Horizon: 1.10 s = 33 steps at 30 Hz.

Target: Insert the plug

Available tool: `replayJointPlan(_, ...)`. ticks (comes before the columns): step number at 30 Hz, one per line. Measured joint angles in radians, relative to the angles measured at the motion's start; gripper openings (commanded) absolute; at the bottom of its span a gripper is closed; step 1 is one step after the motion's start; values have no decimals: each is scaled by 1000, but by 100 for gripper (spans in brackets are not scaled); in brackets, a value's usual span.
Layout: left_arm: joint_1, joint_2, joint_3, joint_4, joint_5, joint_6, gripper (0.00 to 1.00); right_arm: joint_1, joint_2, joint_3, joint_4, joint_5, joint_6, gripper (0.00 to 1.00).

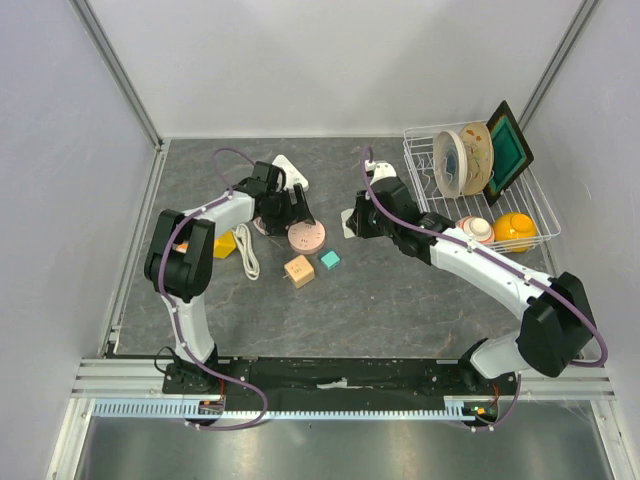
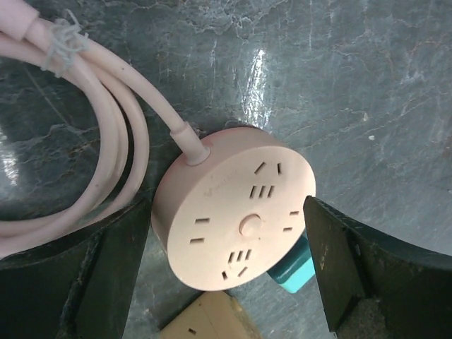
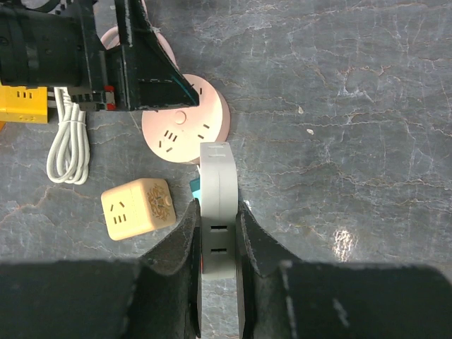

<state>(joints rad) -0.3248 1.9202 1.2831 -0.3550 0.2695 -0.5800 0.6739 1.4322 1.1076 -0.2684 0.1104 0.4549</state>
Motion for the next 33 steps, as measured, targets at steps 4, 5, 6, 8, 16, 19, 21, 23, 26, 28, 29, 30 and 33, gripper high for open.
replayJointPlan(4,-21,26,9,5,-10,6,95,0,5,0,0,0,-7,0)
replayJointPlan(5,-30,26,10,6,-16,6,94,0,6,0,0,-1,-8,0)
replayJointPlan(6,-41,26,10,8,-22,5,93,0,9,0,0,-2,-8,0)
replayJointPlan(8,-74,24,5,19,-34,0,92,0,23,11,-14,-2,-10,0)
replayJointPlan(16,-267,-82,-149,154,-31,-134,91,-3,66,89,-121,90,-64,0)
replayJointPlan(19,-270,-122,-183,171,-53,-161,90,-17,74,116,-163,101,-123,0)
replayJointPlan(21,-253,-136,-185,177,-72,-166,90,-36,99,150,-190,98,-169,0)
replayJointPlan(23,-238,-153,-185,177,-96,-166,88,-55,130,185,-206,91,-201,0)
replayJointPlan(26,-222,-182,-185,174,-134,-164,84,-76,194,242,-229,71,-236,0)
replayJointPlan(28,-209,-200,-185,173,-149,-163,81,-83,253,295,-249,56,-252,0)
replayJointPlan(29,-204,-203,-185,173,-154,-163,78,-84,285,324,-257,45,-259,0)
replayJointPlan(30,-197,-204,-183,173,-157,-160,77,-83,316,350,-265,39,-262,0)
replayJointPlan(33,-179,-198,-174,163,-158,-151,72,-80,391,414,-294,16,-269,0)
